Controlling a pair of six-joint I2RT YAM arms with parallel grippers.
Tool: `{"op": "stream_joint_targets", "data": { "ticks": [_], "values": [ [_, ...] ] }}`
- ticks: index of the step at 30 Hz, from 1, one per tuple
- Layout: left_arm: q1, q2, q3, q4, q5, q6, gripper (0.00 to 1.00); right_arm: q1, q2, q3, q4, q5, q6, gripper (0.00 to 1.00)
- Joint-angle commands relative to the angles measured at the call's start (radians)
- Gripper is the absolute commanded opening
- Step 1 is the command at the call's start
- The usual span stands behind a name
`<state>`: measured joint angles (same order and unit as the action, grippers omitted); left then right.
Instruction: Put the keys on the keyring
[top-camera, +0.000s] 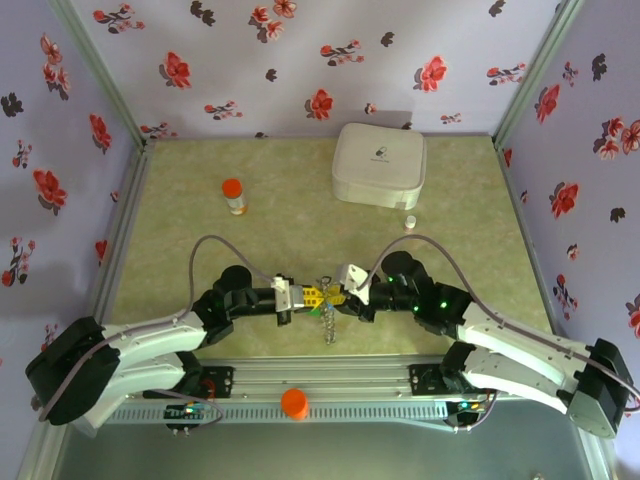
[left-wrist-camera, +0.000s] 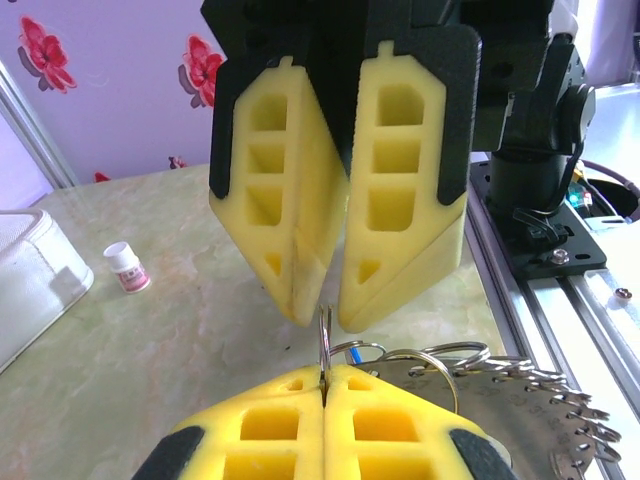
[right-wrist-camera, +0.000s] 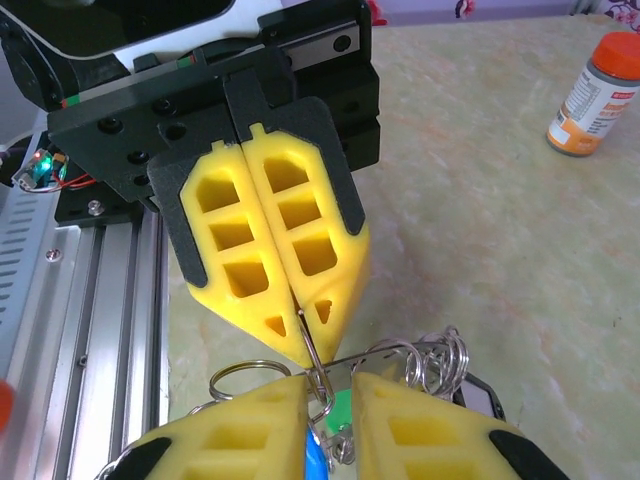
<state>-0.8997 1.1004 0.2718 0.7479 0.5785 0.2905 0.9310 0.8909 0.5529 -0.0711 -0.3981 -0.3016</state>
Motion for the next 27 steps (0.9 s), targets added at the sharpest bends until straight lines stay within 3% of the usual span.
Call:
{"op": "stream_joint_targets", "data": {
  "ticks": [1,12,16,18,20,27],
  "values": [
    [-0.008,-0.003,0.008,0.066,0.037,-0.017,0.00,-0.004,0.002,0.013,0.037,-0.029,0.025,0.15],
    [-0.008,0.000,-0.005,0.105,0.050,-0.039,0.00,-0.004,0.038,0.024,0.046,-0.069,0.024,0.11],
    [-0.008,0.000,-0.008,0.107,0.010,-0.035,0.00,-0.003,0.046,0.028,0.045,-0.054,0.015,0.00],
    [-0.008,-0.006,-0.013,0.098,-0.054,-0.033,0.19,-0.004,0.045,0.035,0.032,-0.046,0.006,0.00],
    [-0.010,-0.021,-0.012,0.062,-0.094,-0.011,0.28,-0.003,0.045,0.049,0.001,-0.034,-0.010,0.00],
    [-0.021,-0.090,0.067,-0.208,-0.124,0.058,0.27,0.025,0.094,0.172,-0.214,0.068,-0.115,0.00]
  ]
}}
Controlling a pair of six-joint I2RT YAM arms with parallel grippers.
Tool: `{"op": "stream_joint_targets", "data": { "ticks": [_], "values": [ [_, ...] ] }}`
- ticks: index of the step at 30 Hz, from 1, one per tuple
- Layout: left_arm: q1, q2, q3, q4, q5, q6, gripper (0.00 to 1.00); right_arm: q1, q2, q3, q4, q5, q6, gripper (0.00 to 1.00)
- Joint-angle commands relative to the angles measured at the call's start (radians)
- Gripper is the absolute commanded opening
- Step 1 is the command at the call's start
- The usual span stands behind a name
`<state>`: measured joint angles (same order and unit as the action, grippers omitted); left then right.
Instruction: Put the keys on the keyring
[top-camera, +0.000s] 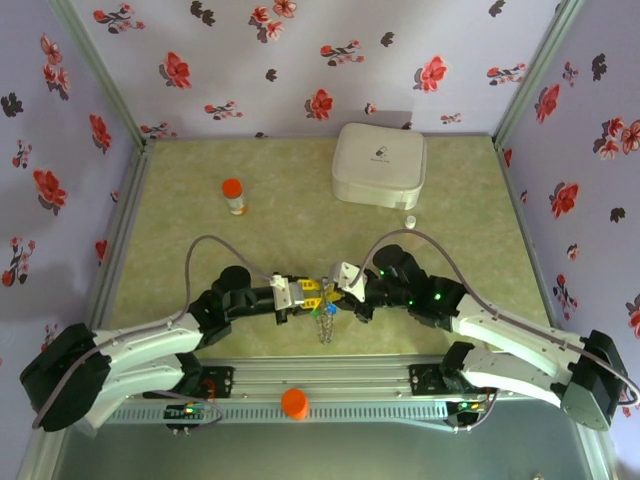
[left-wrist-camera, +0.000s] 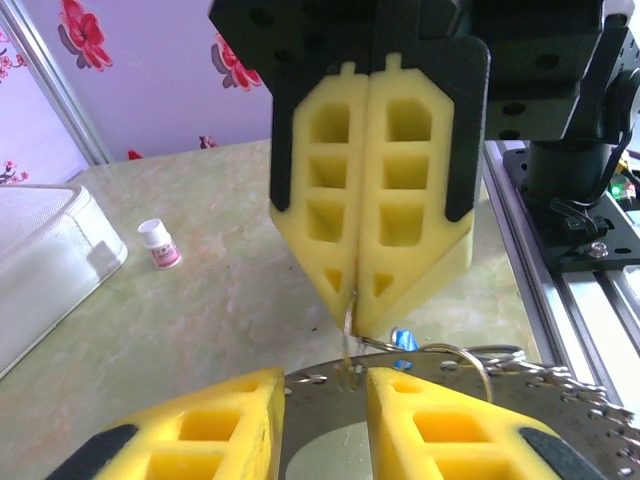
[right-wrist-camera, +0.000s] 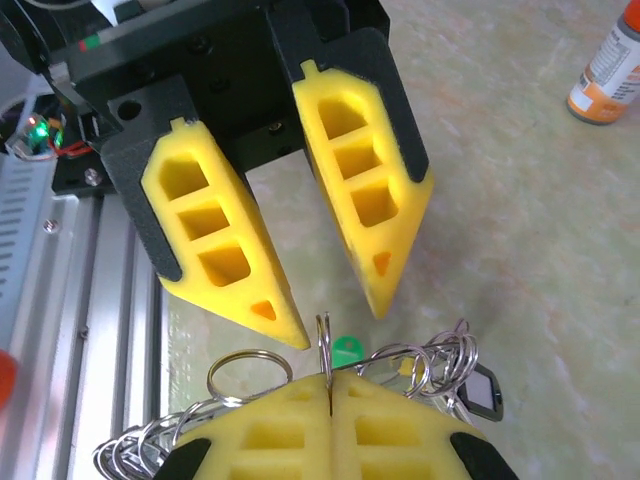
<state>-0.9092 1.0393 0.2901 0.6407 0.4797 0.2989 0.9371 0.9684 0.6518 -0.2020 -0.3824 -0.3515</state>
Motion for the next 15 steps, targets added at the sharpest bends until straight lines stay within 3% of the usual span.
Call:
{"op": "stream_joint_targets", "data": {
  "ticks": [1,7,15],
  "values": [
    [-0.012,-0.034,0.053,-0.120,-0.025,0.055,0.25,0.028,0.028,0.091,-0.105,0.066,-0.078,0.00],
    [-0.017,-0.036,0.067,-0.163,-0.024,0.068,0.20,0.077,0.090,0.166,-0.192,0.122,-0.130,0.00],
    [-0.020,-0.047,0.080,-0.198,-0.021,0.077,0.00,0.093,0.092,0.195,-0.196,0.123,-0.113,0.03]
  ]
}}
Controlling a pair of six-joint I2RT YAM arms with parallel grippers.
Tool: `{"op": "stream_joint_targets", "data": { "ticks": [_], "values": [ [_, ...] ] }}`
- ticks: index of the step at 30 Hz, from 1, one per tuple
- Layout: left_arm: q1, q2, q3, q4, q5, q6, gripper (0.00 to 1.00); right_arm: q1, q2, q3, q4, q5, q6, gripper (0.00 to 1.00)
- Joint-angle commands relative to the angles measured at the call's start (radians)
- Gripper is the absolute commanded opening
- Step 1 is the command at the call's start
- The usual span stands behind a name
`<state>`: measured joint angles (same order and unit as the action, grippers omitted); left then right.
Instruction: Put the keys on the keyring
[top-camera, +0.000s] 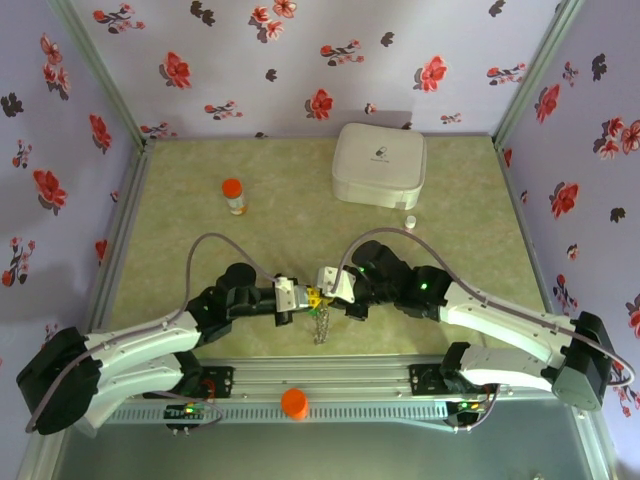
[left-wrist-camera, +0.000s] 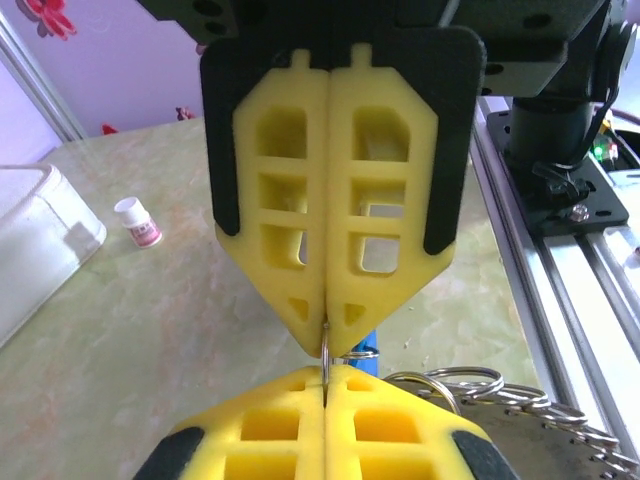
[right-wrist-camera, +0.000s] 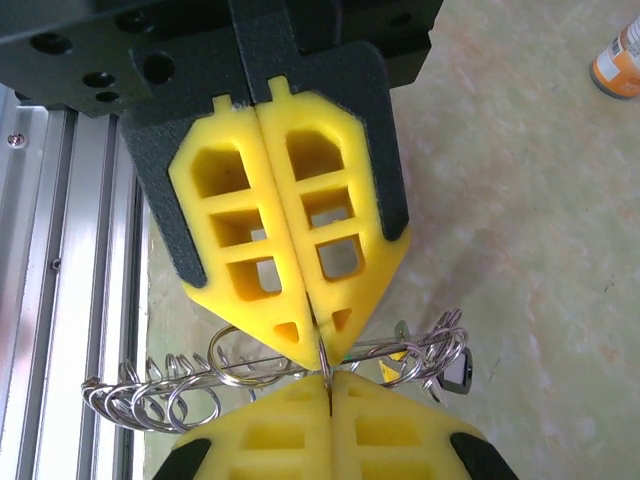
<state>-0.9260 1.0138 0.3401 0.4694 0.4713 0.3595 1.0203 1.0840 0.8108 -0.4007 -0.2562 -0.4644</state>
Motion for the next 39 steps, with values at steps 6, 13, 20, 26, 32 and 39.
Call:
{"op": "stream_joint_targets", "data": {
  "ticks": [6,13,20,26,32,39],
  "values": [
    [-0.003,-0.052,-0.023,0.086,-0.031,-0.031,0.00,-0.062,-0.158,-0.073,0.114,-0.043,0.145,0.28],
    [-0.004,-0.038,-0.092,0.248,-0.053,-0.095,0.00,-0.063,-0.225,-0.203,0.183,-0.031,0.213,0.31],
    [-0.004,-0.023,-0.122,0.345,-0.046,-0.135,0.00,-0.051,-0.207,-0.261,0.248,0.008,0.186,0.37],
    [-0.004,0.000,-0.125,0.384,-0.002,-0.149,0.00,-0.034,-0.147,-0.249,0.274,-0.014,0.158,0.38],
    [-0.004,0.008,-0.115,0.391,0.022,-0.130,0.00,-0.031,-0.136,-0.245,0.296,-0.042,0.155,0.36],
    [-0.004,0.006,-0.094,0.368,0.027,-0.123,0.00,-0.032,-0.161,-0.266,0.314,-0.098,0.173,0.33]
  ]
}}
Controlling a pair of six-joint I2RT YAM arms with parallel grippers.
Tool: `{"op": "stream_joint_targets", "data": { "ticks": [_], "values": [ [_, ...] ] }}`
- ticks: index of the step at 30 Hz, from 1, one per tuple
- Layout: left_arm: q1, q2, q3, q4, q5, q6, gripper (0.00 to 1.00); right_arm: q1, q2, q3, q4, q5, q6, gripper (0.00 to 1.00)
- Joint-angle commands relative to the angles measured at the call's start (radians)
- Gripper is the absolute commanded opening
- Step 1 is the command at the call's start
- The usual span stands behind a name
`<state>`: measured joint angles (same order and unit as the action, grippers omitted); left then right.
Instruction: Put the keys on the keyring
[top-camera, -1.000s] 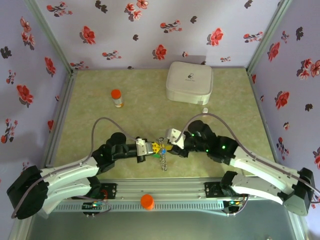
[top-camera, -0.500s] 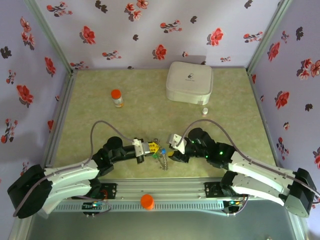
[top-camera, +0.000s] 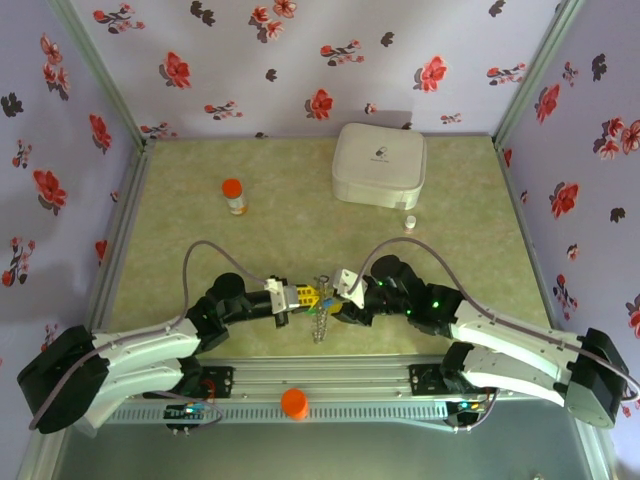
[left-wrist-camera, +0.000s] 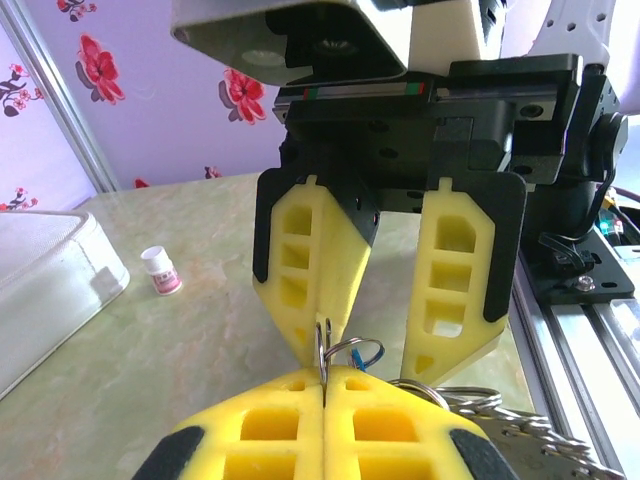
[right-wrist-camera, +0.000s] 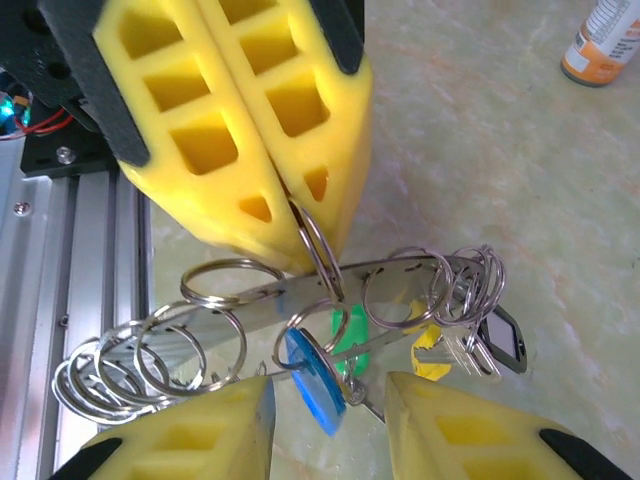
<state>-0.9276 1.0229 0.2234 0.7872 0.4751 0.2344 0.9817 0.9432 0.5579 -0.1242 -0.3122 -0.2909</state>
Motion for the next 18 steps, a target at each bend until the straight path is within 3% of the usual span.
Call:
{"op": "stream_joint_targets", "data": {
  "ticks": [1,10,18],
  "values": [
    [-0.002,-0.005,0.025,0.050,0.025,0.002,0.00,0.007,-0.020,-0.013,0.041,-0.050,0.003,0.31],
    [-0.002,-0.009,0.031,0.047,0.028,-0.007,0.00,0.006,-0.013,0.001,0.006,-0.044,-0.014,0.13],
    [-0.002,-0.020,0.057,0.043,0.032,-0.020,0.00,0.008,0.026,0.032,-0.015,-0.039,-0.042,0.06]
  ]
}}
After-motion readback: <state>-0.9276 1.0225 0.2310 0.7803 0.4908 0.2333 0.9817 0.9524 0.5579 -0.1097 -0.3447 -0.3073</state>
